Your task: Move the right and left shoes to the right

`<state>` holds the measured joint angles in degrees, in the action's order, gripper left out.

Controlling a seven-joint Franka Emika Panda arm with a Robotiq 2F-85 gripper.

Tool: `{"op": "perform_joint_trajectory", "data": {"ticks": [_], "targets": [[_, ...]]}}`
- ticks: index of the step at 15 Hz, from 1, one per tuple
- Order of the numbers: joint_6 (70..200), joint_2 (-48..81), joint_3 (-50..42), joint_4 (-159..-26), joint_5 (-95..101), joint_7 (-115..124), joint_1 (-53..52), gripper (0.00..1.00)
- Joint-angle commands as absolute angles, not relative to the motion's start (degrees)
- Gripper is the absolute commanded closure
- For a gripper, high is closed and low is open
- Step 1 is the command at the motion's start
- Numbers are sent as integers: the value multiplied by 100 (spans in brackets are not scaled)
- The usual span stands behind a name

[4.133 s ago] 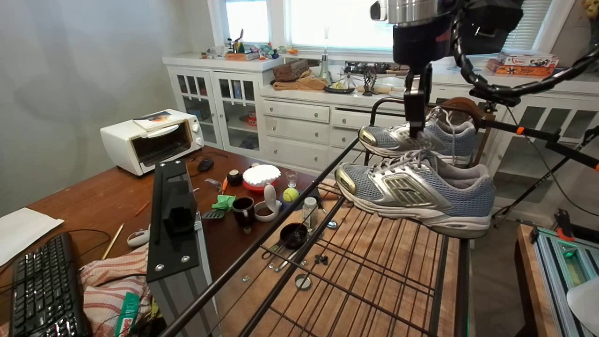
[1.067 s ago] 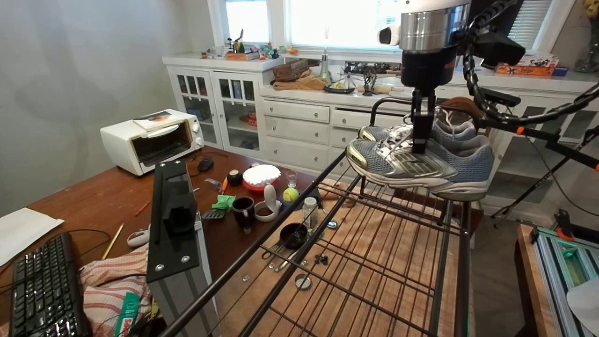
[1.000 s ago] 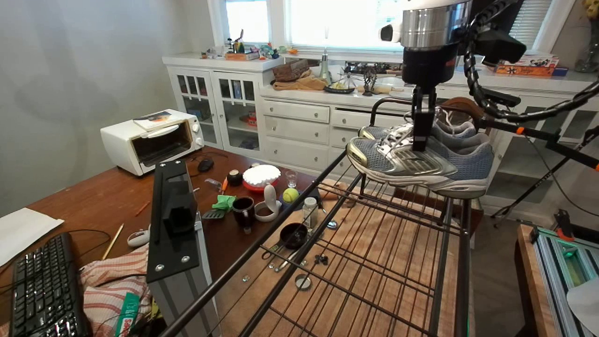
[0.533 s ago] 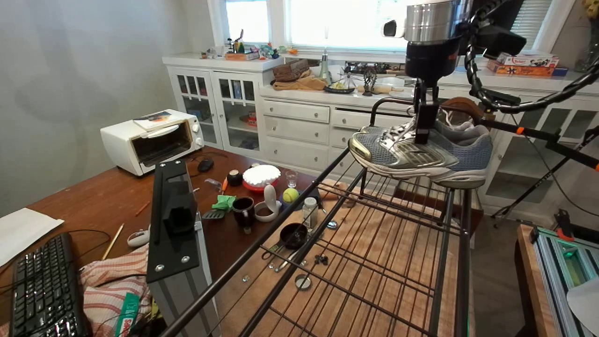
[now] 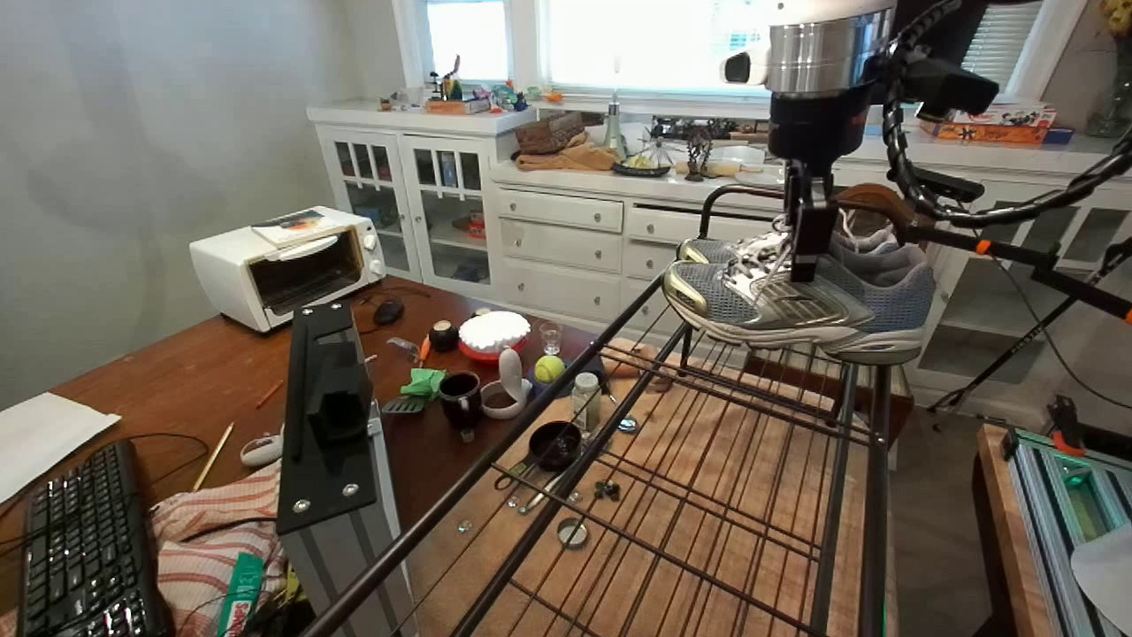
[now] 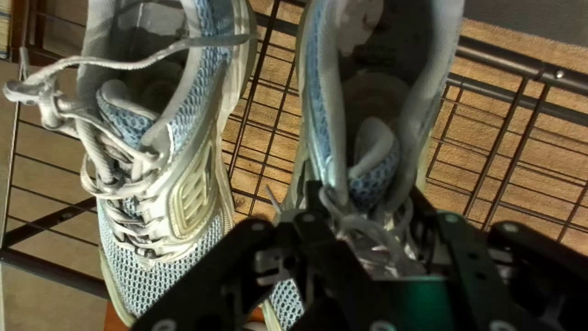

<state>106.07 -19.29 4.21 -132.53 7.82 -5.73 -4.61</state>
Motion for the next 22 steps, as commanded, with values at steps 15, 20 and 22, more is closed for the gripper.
{"op": "perform_joint_trajectory", "data": {"ticks": [15,20,22], "targets": [[10218,-2919,462,-13314,702,219,-391,0],[10227,-3296,363,-13370,747,359,-248,0],[10231,-3431,306,-13395,745,379,-170,0]]}}
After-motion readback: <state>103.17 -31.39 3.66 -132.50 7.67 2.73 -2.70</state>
